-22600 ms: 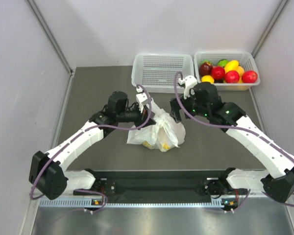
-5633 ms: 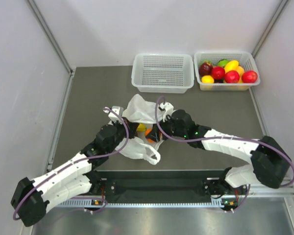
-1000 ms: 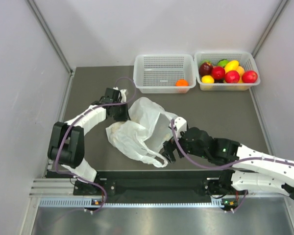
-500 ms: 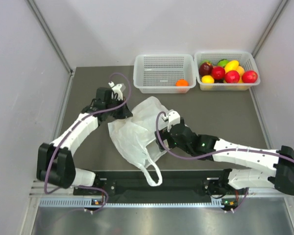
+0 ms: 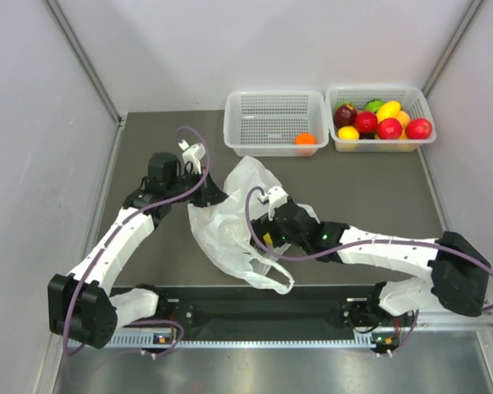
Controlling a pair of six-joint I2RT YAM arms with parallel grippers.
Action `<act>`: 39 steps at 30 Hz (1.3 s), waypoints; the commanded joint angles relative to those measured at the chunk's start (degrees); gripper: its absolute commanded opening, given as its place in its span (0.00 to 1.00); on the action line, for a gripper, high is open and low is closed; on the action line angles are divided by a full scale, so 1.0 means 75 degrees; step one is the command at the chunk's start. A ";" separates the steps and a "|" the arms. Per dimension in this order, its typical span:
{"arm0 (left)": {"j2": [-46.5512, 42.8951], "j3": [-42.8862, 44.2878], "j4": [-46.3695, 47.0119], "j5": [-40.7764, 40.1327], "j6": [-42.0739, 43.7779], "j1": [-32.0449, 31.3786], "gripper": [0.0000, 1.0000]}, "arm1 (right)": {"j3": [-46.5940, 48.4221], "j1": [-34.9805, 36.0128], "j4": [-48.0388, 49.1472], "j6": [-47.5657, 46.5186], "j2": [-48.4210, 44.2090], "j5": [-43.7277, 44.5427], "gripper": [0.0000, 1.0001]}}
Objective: Untie the knot of the plastic bag and take out the fruit
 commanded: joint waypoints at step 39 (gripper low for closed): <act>0.0415 -0.0492 0.0540 -0.2063 -0.0080 0.0031 0.00 | 0.0616 -0.1157 -0.1604 -0.0613 -0.0579 -0.0792 0.00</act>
